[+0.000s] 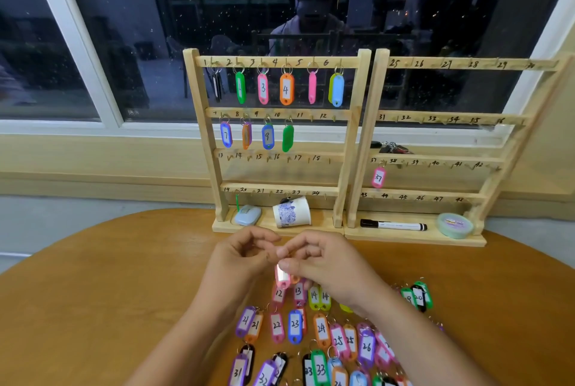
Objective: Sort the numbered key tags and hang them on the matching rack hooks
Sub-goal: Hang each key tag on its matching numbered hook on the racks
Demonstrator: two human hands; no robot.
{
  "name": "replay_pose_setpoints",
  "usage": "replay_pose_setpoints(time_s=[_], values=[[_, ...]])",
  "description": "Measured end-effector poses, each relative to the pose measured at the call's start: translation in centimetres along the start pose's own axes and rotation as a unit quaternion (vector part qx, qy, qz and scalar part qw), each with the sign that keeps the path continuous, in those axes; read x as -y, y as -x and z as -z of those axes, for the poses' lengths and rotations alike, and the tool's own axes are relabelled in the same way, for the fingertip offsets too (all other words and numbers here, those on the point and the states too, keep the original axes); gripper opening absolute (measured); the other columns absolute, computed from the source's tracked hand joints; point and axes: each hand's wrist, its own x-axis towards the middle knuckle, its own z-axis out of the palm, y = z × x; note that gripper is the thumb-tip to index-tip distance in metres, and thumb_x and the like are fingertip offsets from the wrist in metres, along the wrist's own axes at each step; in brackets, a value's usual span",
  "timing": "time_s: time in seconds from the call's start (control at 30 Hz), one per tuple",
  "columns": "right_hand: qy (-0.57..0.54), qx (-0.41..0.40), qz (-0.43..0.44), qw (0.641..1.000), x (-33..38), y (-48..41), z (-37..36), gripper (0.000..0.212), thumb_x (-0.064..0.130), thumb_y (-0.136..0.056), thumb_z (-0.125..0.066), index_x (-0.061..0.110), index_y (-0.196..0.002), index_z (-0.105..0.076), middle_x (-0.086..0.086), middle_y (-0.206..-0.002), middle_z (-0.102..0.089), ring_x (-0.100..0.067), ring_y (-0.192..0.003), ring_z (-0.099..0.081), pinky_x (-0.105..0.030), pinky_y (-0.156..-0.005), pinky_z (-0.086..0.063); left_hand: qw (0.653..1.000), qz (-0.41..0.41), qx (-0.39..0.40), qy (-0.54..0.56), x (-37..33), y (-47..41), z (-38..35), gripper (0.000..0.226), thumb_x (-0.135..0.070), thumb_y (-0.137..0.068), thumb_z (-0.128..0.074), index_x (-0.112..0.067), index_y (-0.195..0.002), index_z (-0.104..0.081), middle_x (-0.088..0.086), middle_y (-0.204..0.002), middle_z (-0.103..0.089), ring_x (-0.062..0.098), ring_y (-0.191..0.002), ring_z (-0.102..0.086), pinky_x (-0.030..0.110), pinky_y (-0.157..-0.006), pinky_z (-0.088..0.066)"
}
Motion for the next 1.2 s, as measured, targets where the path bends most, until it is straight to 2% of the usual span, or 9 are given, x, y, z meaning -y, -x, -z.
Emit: replay_pose_setpoints(time_s=[0.1, 0.2, 0.27, 0.37, 0.53, 0.77, 0.9, 1.1, 1.2], values=[[-0.038, -0.008, -0.021, 0.999, -0.1, -0.1, 0.2, 0.012, 0.014, -0.096, -0.078, 0.014, -0.108, -0.076, -0.011, -0.088, -0.079, -0.036, -0.071, -0.072, -0.037, -0.065, -0.059, 1.000, 0.005, -0.004, 0.030, -0.1, 0.0, 0.1, 0.024, -0.011, -0.084, -0.086, -0.005, -0.105, -0.078, 0.013, -0.088, -0.076, 0.012, -0.076, -0.068, 0.021, -0.064, -0.052], [-0.069, -0.011, -0.031, 0.997, -0.3, -0.3, 0.4, 0.011, 0.011, -0.099, -0.075, 0.013, -0.109, -0.075, -0.015, -0.093, -0.080, -0.049, -0.088, -0.075, -0.045, -0.073, -0.063, 0.998, 0.010, -0.009, 0.056, -0.1, -0.1, 0.1, 0.023, -0.007, -0.086, -0.083, -0.002, -0.108, -0.077, 0.016, -0.091, -0.077, 0.012, -0.076, -0.071, 0.021, -0.064, -0.054], [-0.056, -0.029, -0.027, 0.998, -0.3, -0.5, 0.8, 0.011, 0.013, -0.101, -0.072, 0.015, -0.110, -0.077, -0.010, -0.094, -0.081, -0.040, -0.084, -0.077, -0.044, -0.075, -0.065, 0.998, 0.009, -0.015, 0.067, -0.1, -0.1, 0.1, 0.022, -0.004, -0.087, -0.082, -0.001, -0.109, -0.076, 0.016, -0.092, -0.076, 0.012, -0.077, -0.072, 0.019, -0.063, -0.055], [-0.026, -0.068, -0.005, 0.997, -0.1, -0.6, 1.5, 0.015, 0.018, -0.105, -0.067, 0.020, -0.111, -0.080, -0.003, -0.090, -0.081, -0.016, -0.074, -0.073, -0.030, -0.070, -0.059, 0.997, 0.000, -0.026, 0.067, -0.2, -0.2, 0.1, 0.023, -0.003, -0.086, -0.082, 0.000, -0.108, -0.077, 0.015, -0.090, -0.076, 0.010, -0.077, -0.071, 0.018, -0.063, -0.054], [0.074, -0.122, 0.025, 0.990, 0.7, -1.2, 3.1, 0.019, 0.028, -0.108, -0.062, 0.030, -0.111, -0.081, 0.011, -0.092, -0.081, -0.003, -0.080, -0.072, -0.023, -0.079, -0.057, 0.997, -0.015, -0.029, 0.064, -0.5, -0.1, -0.1, 0.023, -0.003, -0.083, -0.084, 0.000, -0.104, -0.078, 0.016, -0.089, -0.077, 0.011, -0.078, -0.071, 0.016, -0.066, -0.053], [0.148, -0.181, 0.098, 0.967, 6.2, -3.8, 6.3, 0.012, 0.028, -0.100, -0.074, 0.031, -0.094, -0.083, 0.014, -0.083, -0.076, -0.003, -0.072, -0.066, -0.037, -0.075, -0.059, 0.999, -0.023, -0.016, 0.039, -0.9, 0.1, -0.2, 0.018, -0.009, -0.083, -0.087, -0.012, -0.100, -0.081, 0.020, -0.095, -0.078, 0.024, -0.089, -0.075, 0.024, -0.080, -0.060], [0.188, -0.230, 0.145, 0.944, 9.6, -5.3, 7.7, 0.017, 0.027, -0.098, -0.075, 0.029, -0.082, -0.080, 0.013, -0.078, -0.076, 0.000, -0.073, -0.067, -0.027, -0.074, -0.053, 0.999, -0.029, -0.006, 0.037, -1.4, 0.2, -0.3, 0.016, -0.009, -0.083, -0.086, -0.015, -0.098, -0.082, 0.019, -0.095, -0.079, 0.028, -0.093, -0.077, 0.025, -0.083, -0.060], [0.207, -0.285, 0.193, 0.916, 12.6, -7.9, 8.5, 0.010, 0.024, -0.099, -0.074, 0.024, -0.089, -0.077, 0.007, -0.075, -0.074, -0.007, -0.071, -0.070, -0.022, -0.069, -0.051, 0.999, -0.036, 0.004, 0.015, -2.1, 0.3, -0.4, 0.015, -0.012, -0.084, -0.087, -0.018, -0.098, -0.082, 0.018, -0.098, -0.079, 0.038, -0.101, -0.076, 0.033, -0.089, -0.060], [0.224, -0.293, 0.194, 0.909, 13.0, -9.0, 8.4, 0.013, 0.023, -0.101, -0.070, 0.025, -0.090, -0.077, 0.006, -0.075, -0.075, -0.009, -0.070, -0.071, -0.032, -0.075, -0.060, 0.999, -0.045, 0.003, 0.011, -2.5, 0.4, -0.4, 0.015, -0.011, -0.085, -0.086, -0.017, -0.098, -0.082, 0.017, -0.098, -0.080, 0.036, -0.100, -0.076, 0.034, -0.090, -0.061]])
